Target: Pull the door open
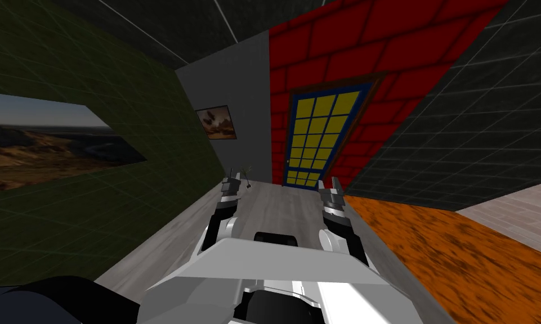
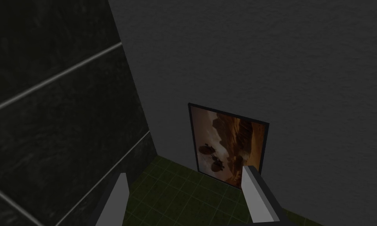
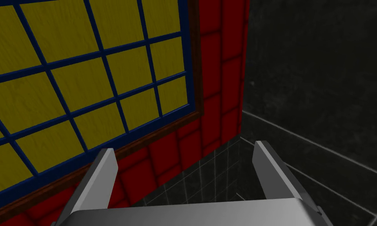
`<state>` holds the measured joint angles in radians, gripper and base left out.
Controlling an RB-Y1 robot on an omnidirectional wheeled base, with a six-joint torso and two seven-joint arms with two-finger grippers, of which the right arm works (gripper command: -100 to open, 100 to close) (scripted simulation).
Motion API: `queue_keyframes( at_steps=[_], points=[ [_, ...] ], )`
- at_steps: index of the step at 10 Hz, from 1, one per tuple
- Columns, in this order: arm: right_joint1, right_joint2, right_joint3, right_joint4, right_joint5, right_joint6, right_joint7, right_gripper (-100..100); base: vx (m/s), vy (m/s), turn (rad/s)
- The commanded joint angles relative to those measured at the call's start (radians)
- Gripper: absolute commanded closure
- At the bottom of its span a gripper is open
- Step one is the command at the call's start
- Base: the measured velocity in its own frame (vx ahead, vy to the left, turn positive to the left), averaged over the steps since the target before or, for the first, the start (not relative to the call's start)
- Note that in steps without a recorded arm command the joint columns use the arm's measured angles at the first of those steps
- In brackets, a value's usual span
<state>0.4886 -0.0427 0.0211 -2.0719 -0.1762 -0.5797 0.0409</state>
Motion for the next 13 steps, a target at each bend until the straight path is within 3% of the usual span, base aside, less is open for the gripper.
queue_keyframes(
  at_steps=[1,13],
  points=[
    [-0.005,-0.006,0.003,0.029,-0.017,-0.011,-0.033,-100,0.129,-0.005,0.066],
    [-0.087,-0.044,0.007,0.265,-0.142,-0.073,-0.254,-100,0.098,-0.014,0.074]
  ],
)
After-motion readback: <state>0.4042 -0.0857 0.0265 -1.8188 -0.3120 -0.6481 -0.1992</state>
